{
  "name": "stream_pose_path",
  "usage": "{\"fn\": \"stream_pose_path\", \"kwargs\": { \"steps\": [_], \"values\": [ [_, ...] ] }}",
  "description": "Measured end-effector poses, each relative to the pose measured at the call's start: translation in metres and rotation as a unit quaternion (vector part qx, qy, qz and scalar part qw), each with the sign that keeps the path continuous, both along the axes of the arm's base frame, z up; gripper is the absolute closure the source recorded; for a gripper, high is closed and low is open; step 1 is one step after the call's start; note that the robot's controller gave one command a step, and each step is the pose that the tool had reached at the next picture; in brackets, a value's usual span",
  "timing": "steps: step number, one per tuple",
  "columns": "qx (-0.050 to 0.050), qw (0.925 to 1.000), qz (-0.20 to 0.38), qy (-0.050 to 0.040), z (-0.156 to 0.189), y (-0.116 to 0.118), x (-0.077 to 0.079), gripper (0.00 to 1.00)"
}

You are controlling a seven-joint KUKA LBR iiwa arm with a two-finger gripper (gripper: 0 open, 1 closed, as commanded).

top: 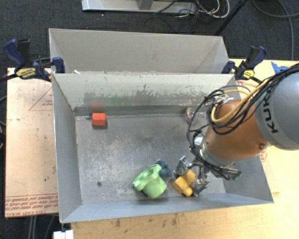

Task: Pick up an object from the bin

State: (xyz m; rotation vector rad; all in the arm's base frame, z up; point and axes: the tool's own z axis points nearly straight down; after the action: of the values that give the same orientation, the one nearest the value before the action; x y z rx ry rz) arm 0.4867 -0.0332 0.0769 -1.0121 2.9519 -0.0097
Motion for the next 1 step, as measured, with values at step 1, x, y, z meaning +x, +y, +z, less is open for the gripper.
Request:
{"fn": "stream_pose_path", "kwargs": {
  "steps": [1],
  "values": [
    [0.000, 1.0000, -0.001, 0.0077, 0.0426, 0.0008, 0.0018, 1.00]
  ]
}}
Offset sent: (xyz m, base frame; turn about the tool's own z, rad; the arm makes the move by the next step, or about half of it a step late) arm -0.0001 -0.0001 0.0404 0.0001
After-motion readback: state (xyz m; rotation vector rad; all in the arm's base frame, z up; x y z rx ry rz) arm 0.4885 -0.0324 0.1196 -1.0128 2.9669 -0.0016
